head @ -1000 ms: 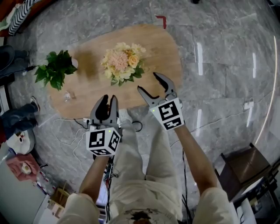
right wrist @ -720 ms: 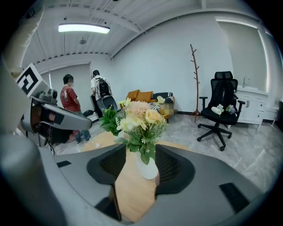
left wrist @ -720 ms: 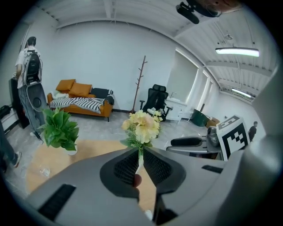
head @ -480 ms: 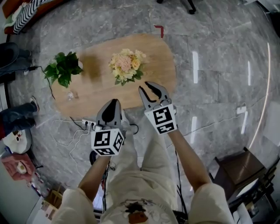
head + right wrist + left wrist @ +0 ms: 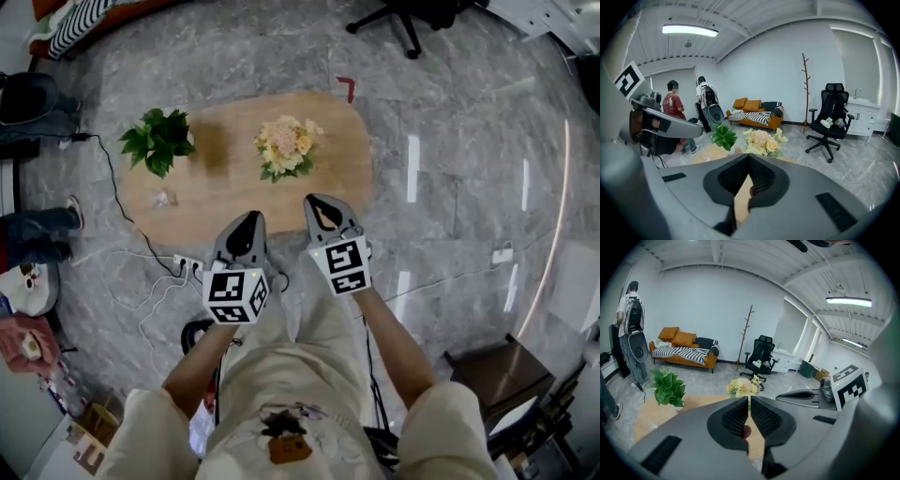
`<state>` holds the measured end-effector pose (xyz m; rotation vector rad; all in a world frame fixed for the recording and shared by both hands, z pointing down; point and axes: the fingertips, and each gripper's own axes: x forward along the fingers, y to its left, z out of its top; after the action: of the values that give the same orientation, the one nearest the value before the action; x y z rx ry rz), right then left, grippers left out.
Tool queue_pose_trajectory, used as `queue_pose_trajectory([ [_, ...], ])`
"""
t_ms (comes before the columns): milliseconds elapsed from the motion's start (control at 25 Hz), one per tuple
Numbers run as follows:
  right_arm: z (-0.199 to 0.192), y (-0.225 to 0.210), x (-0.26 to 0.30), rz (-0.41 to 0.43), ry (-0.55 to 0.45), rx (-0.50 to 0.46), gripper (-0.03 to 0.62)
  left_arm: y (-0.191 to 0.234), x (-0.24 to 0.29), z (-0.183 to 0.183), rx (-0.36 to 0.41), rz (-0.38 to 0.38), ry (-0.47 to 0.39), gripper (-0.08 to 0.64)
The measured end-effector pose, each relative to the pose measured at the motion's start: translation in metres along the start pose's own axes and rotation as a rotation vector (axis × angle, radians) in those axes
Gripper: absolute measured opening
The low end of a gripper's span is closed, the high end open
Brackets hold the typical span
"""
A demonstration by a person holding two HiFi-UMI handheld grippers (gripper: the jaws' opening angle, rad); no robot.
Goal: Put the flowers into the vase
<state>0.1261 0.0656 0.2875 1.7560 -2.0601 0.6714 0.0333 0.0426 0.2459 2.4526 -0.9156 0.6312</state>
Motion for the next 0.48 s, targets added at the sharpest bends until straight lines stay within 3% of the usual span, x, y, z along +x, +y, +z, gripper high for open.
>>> queue_pose_trajectory([
  [480, 0.037, 0.035, -0.057, 0.008, -0.023, -0.017, 0.005, -0.030, -0.049, 0.023, 0.014, -0.035, -0.012, 0.023],
])
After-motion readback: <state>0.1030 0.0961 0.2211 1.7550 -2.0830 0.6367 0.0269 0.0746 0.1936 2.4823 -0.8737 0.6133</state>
